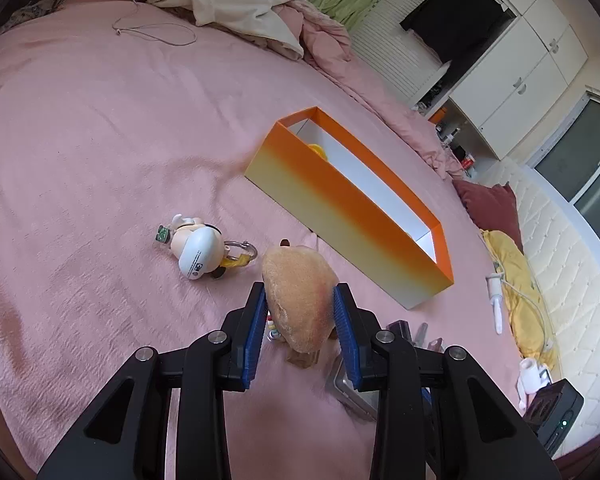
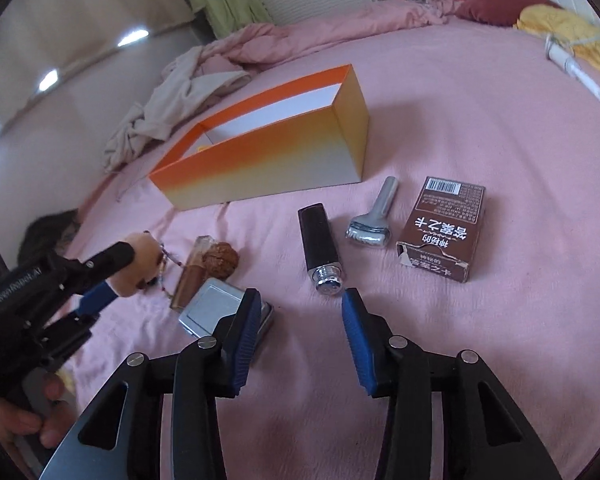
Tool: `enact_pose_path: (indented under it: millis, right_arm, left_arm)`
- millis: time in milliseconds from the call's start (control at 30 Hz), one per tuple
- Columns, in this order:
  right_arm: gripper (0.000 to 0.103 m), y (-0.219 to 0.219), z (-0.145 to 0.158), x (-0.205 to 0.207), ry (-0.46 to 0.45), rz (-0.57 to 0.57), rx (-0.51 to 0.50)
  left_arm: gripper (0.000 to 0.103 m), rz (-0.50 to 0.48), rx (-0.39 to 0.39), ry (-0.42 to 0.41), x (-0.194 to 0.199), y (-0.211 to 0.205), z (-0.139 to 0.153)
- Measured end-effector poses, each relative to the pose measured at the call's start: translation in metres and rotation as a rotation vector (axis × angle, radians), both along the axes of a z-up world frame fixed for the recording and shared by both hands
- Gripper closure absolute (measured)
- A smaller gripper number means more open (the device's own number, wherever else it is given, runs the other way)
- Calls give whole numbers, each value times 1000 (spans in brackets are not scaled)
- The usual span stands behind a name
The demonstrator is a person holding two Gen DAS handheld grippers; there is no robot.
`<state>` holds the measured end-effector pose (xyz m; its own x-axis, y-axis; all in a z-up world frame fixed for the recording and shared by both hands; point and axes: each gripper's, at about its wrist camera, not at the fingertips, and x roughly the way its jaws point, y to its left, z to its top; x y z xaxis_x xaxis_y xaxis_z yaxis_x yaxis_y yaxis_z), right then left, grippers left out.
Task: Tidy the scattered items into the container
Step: 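Lift the lipstick and plush keychain and lower them into the box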
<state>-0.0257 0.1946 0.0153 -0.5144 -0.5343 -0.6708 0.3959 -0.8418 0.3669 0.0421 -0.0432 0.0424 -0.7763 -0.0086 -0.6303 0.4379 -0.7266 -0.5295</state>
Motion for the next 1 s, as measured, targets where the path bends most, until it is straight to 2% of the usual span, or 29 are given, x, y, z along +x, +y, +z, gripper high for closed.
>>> enact_pose_path:
  millis: [67,133,267,333,367,400,433,600,767,867,1000]
  right_arm:
    - [61,-3,3,0,33,-43,39]
    - [61,-3,5,-5,44,-73,36]
    - [61,-18,0,-27,11,-45,100]
    - [74,-27,-4,-36,-9,-20,146]
    - [85,-28,-5,-38,-10,-21,158]
    - [85,-30,-5,-40,-12,-21,171]
    - [85,-29,-6,-40,-13,-25,166]
    - [85,-8,-7,-28,-28,-65,-7]
    - [85,-15,19,-33,49,-67,-21]
    - [85,-27,42,-44,92,-100,3]
    - [85,-46,65,-74,90,-106,6]
  left_arm:
    - [68,-4,-8,-1,0,1,1]
    - [68,-8,-15,-3,0,2,2]
    - [68,-19,-38,1,0,4,7]
    - [68,-24,-52,1,-1,5,9]
    - [68,-26,-59,1,-2,5,10]
    - [68,-25,-61,2,-2,4,10]
    - [68,-23,-59,4,-3,4,11]
    - [68,-32,-36,21,-15,-2,15]
    - [68,-58,-124,46,-43,-6,41]
    - [68,-97,-204,13,-76,-7,58]
    - [68,-180,-259,-54,-121,-8,68]
